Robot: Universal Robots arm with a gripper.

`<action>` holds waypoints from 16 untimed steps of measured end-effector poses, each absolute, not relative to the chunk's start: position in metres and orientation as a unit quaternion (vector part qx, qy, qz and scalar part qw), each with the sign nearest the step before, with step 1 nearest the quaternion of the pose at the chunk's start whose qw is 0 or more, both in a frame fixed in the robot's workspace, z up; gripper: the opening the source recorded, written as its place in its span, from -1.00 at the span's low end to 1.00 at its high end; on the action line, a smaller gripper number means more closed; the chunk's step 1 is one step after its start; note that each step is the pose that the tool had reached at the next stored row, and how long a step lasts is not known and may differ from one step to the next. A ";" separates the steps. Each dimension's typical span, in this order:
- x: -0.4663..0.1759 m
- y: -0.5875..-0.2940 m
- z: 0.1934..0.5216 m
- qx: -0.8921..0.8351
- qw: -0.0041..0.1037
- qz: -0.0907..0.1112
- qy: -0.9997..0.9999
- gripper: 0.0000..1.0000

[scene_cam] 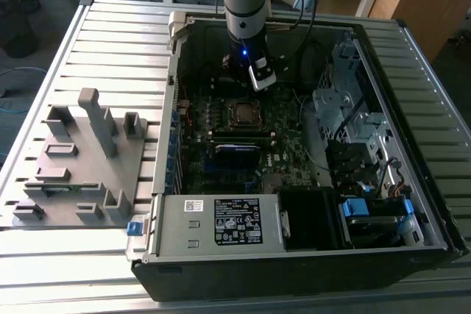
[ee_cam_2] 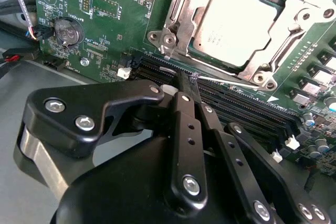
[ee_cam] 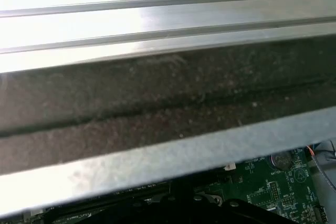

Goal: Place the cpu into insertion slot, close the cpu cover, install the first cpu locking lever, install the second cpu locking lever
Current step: 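Install the first cpu locking lever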

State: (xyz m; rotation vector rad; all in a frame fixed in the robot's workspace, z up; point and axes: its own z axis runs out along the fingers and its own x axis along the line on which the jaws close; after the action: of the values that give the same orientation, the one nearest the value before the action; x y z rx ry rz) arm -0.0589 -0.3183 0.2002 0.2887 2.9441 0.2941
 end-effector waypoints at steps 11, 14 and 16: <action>-0.060 -0.318 0.197 0.096 0.086 0.097 0.987 -0.80; -0.062 -0.318 0.196 0.096 0.088 0.095 0.987 -0.80; -0.063 -0.318 0.196 0.095 0.090 0.093 0.987 -0.80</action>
State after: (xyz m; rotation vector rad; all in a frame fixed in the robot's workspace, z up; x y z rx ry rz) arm -0.0633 -0.3182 0.1963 0.2837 2.9350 0.2757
